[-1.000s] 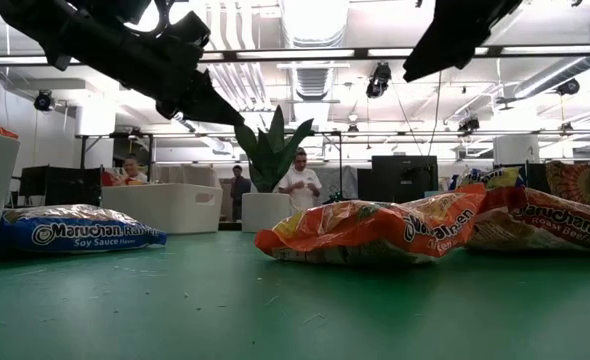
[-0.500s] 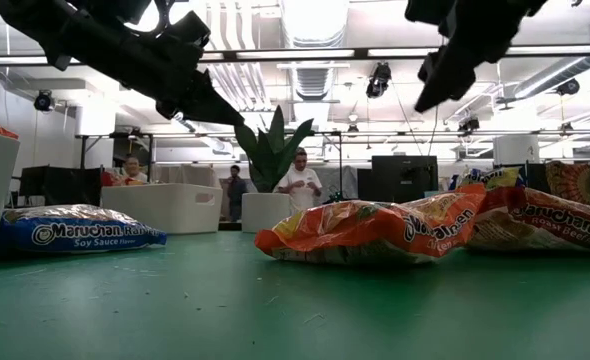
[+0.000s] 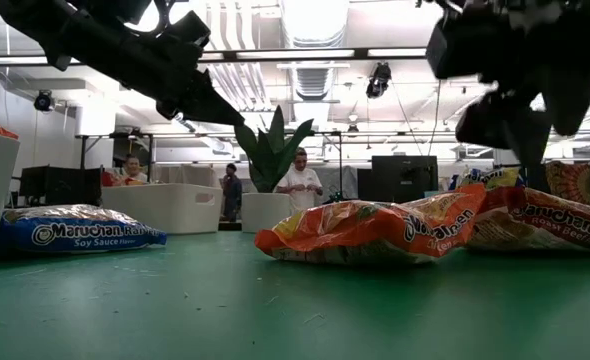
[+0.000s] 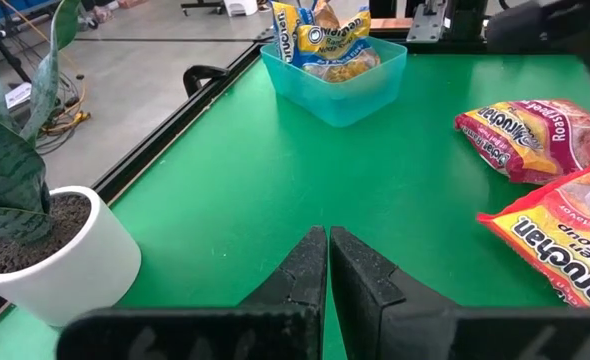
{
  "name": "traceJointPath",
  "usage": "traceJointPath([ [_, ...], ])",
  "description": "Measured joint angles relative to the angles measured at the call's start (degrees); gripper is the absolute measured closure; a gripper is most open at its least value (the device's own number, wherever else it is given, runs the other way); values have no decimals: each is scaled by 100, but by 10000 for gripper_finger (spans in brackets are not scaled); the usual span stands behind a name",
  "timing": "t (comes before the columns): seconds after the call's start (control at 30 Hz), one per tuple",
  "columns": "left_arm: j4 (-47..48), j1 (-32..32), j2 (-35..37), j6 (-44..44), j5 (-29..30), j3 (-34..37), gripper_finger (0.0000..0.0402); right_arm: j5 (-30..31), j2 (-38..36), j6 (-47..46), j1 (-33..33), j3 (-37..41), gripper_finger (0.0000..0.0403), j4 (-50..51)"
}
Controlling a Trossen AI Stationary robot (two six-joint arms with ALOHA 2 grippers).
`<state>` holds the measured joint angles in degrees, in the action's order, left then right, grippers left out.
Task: Sort Maruchan noodles
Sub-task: Put the red noodle pack into the white bin
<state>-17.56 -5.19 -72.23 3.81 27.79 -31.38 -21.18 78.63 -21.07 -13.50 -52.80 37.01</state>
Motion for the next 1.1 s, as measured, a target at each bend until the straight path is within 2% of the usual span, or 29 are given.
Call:
traceJointPath([
  [0.17,0,-2,0,0,0,0,402,551,350,269,2,0,240,163],
  [0.37,0,-2,0,25,0,0,402,868,729,613,22,0,282,48],
  [0.7,-65,-2,0,98,0,0,402,2385,686,1113,275,0,367,-1380],
  [0.83,-68,-2,0,188,-18,0,402,2444,646,1369,367,-2,382,-1503],
  [1.1,-68,-7,0,272,-48,0,402,2425,609,1421,367,0,384,-1381],
])
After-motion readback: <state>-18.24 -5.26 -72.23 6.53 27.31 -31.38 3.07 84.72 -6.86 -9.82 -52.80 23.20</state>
